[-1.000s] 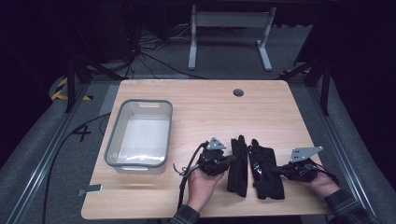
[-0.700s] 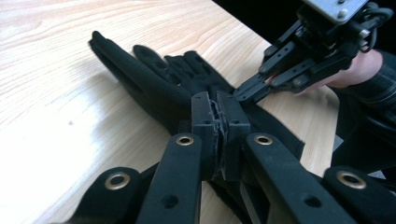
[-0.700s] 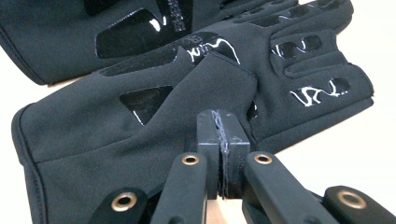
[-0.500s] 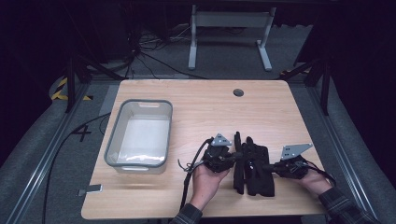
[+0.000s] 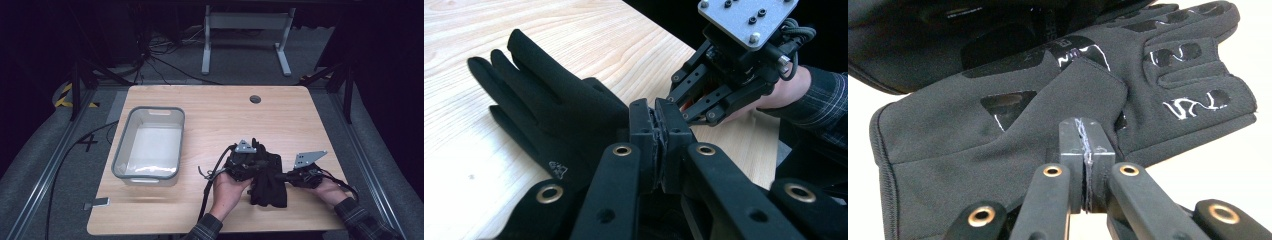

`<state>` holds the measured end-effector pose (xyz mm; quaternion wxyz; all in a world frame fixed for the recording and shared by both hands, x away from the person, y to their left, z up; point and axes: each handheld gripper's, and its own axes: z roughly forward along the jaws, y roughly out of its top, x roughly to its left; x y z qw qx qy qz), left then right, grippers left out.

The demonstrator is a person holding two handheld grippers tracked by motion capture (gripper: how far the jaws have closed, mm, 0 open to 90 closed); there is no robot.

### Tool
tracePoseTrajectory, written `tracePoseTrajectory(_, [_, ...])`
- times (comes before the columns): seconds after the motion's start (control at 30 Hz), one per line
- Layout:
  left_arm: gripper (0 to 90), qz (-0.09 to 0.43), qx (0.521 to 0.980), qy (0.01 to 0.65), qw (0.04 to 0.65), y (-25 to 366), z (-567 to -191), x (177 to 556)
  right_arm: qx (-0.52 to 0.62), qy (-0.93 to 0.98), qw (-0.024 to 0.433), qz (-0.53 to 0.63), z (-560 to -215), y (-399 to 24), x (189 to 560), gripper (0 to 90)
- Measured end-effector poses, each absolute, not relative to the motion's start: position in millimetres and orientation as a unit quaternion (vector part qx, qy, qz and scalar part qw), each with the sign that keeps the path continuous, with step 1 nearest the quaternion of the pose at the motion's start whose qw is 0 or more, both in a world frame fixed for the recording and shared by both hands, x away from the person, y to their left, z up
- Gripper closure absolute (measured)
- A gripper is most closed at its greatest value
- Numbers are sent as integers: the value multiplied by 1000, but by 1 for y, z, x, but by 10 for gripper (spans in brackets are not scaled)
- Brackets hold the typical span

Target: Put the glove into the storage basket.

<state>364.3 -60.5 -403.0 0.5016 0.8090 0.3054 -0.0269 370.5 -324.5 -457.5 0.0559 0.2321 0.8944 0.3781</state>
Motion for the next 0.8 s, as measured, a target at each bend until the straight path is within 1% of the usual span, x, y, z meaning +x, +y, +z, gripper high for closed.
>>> tracePoseTrajectory(0.4, [876,-35,822,292,489,-87,-409,369,223,895,62,381,-457,-319,373,899])
tracePoseTrajectory(0.5, [876,-34,823,292,487,-89,-409,369,233,885,75,395,-448,-332,372,899])
tracePoseTrajectory(0.53, [876,-34,823,292,487,-89,-409,369,233,885,75,395,-448,-332,372,899])
tracePoseTrajectory(0.6, [876,-34,823,291,487,-91,-410,369,247,886,89,383,-447,-345,372,899])
tracePoseTrajectory(0.8, [876,-34,823,288,488,-94,-409,369,252,890,79,373,-453,-353,372,900])
